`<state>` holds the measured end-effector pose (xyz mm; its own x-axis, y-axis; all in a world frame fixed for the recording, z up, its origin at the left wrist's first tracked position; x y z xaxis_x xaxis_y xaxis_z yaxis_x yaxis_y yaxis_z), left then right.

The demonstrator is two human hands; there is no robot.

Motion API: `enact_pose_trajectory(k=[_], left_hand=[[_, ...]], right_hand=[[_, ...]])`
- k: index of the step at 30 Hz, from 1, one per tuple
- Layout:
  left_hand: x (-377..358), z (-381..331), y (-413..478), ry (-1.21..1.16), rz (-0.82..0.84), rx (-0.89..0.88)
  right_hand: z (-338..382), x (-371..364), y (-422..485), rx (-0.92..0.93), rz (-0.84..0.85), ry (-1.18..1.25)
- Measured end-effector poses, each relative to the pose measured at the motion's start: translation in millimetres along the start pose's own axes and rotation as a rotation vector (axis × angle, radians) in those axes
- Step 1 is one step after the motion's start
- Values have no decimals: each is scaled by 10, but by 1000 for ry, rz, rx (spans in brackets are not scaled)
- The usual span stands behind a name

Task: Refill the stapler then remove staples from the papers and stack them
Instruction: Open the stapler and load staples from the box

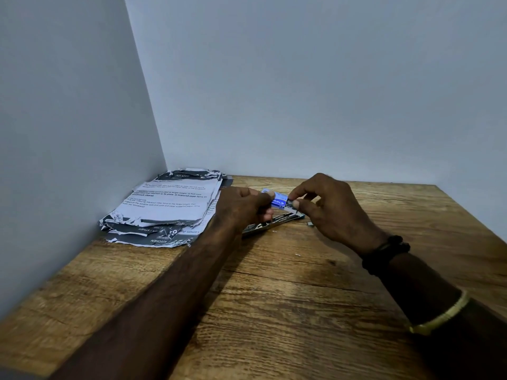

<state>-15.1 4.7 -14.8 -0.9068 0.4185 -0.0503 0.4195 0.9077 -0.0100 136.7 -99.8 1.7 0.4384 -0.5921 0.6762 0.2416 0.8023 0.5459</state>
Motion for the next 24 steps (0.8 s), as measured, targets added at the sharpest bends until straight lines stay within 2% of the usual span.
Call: enact_pose_trajectory(k=[4,9,17,24], left_hand=[[23,9,18,-27,-17,15],[36,4,39,-59,-25,0],[7,22,29,-80,7,-35],[-65,27,-23,-82,80,-70]], right_hand=[[-70,20,46,-131,9,222],[-179,12,38,-383,39,749],[-229,-56,19,-465,71,858],[-212,-80,3,-436,68,895]])
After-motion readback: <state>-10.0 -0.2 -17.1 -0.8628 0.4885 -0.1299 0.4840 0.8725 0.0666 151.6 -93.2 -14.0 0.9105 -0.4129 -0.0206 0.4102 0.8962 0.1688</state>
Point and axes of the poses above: each hand's wrist, its own y-axis towards the middle knuckle, its own x-axis out of the back of the hand, z = x × y, the point moved 3 cm from there along y, towards the middle knuckle
